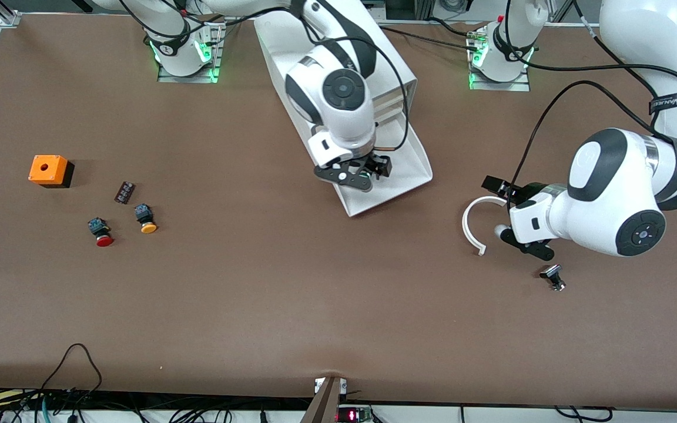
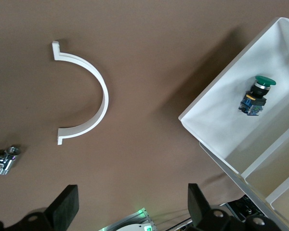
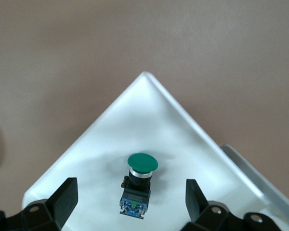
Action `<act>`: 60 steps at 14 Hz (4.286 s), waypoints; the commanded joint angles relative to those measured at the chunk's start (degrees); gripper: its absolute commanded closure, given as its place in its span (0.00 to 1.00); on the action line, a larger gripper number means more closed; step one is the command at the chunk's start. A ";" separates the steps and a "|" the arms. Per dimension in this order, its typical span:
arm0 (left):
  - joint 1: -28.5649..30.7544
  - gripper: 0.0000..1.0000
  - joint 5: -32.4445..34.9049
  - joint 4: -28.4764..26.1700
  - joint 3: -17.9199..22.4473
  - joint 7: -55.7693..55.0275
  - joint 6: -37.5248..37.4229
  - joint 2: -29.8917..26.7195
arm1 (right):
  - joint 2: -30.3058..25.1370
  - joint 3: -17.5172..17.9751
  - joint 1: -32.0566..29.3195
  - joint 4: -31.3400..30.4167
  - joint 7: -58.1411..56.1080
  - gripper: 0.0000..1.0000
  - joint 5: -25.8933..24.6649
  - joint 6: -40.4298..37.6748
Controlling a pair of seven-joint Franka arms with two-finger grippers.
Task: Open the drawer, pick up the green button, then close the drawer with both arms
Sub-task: 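Grasp the green button in the drawer with the right gripper, then carry the green button out while the left gripper pushes the drawer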
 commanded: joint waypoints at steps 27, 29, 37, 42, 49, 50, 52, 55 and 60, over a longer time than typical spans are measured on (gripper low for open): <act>-8.54 0.01 2.22 -12.17 -1.61 -35.06 26.73 -0.53 | -8.53 -1.53 -15.96 3.50 -27.49 1.00 4.08 -16.57; -10.30 0.01 2.22 -14.11 -1.70 -39.56 30.17 -0.53 | -9.51 -1.61 -21.85 3.33 -37.33 1.00 5.33 -20.79; -18.21 0.01 2.31 -22.73 -1.61 -57.50 45.82 -0.45 | -9.08 -13.92 -29.34 -4.22 -76.46 1.00 3.58 -20.91; -21.20 0.01 3.01 -25.10 -1.61 -63.13 50.14 0.87 | -6.00 -13.92 -36.29 -8.97 -89.15 1.00 1.29 -12.04; -23.31 0.01 3.19 -25.89 -1.44 -64.01 52.95 2.98 | -16.69 -13.13 -34.81 -32.39 -84.16 1.00 2.35 -2.82; -23.92 0.01 3.19 -26.51 -1.26 -64.10 52.95 2.98 | -19.59 -12.61 -33.76 -38.19 -83.53 1.00 2.35 1.12; -24.19 0.01 3.27 -27.65 -1.35 -64.19 52.95 2.37 | -24.43 -11.90 -32.26 -49.09 -79.77 1.00 2.26 9.47; -26.82 0.01 3.27 -28.97 -1.43 -67.26 52.95 1.14 | -27.26 -10.67 -30.67 -57.92 -77.90 1.00 2.26 16.53; -31.13 0.01 3.27 -30.38 -1.35 -71.13 52.69 0.61 | -26.66 -9.96 -30.76 -62.42 -77.64 0.85 2.35 22.51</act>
